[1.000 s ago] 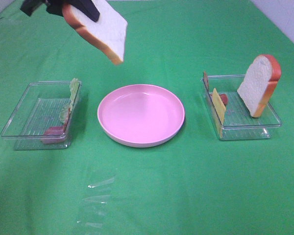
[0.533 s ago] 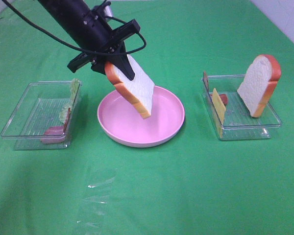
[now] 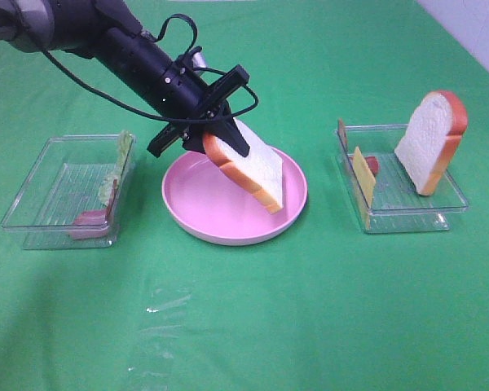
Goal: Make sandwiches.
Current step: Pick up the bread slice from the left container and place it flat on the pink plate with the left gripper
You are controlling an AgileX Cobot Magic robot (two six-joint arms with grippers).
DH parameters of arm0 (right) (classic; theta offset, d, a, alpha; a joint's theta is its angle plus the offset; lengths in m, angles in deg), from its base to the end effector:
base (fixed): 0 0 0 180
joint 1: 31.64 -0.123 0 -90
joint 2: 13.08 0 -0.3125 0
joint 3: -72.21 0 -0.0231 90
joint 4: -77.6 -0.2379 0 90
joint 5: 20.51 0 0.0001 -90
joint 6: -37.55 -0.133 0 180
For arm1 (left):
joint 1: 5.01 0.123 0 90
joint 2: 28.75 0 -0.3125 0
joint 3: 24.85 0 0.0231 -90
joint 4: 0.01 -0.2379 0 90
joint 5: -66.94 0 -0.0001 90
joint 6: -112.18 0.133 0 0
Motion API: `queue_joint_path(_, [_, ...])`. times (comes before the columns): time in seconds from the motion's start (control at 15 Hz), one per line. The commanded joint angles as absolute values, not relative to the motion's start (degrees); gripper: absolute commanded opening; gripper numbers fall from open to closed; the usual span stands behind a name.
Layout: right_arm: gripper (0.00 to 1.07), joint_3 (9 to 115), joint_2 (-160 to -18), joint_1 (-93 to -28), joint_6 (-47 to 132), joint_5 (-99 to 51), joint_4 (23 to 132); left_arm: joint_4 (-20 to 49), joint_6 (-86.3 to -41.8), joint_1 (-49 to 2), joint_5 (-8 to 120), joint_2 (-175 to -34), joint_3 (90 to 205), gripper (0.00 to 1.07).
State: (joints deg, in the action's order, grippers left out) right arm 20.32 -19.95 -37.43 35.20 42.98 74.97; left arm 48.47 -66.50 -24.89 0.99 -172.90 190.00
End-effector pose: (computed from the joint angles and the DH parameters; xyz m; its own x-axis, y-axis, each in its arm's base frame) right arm -0.0070 0.0048 0.2326 -0.5379 0.0072 -0.8430 -0.1025 0.9920 0.0739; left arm 0.4486 -0.2589 0.1553 -0.9981 0.0528 0.0306 0.0157 0.7065 -0.7075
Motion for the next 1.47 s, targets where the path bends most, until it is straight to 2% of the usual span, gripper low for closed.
queue_joint_path(0.07, [0.96,20.1,-19.0,-37.4,35.5,42.5,74.8,50.0,-64.7,-25.1,3.6,-173.0,190.1,0.0])
queue_joint_path(1.2, [0.96,20.1,-19.0,-37.4,35.5,42.5,74.8,50.9,-65.6,-25.1,4.5,-177.1,190.1,0.0])
queue_joint_path(1.4, [0.96,20.1,-19.0,-37.4,35.5,42.5,74.8,50.4,-65.8,-25.1,4.6,-177.1,190.1,0.38])
queue_joint_path(1.47, [0.96,20.1,-19.0,-37.4,35.5,42.5,74.8,50.2,-65.8,-25.1,4.5,-177.1,190.1,0.47])
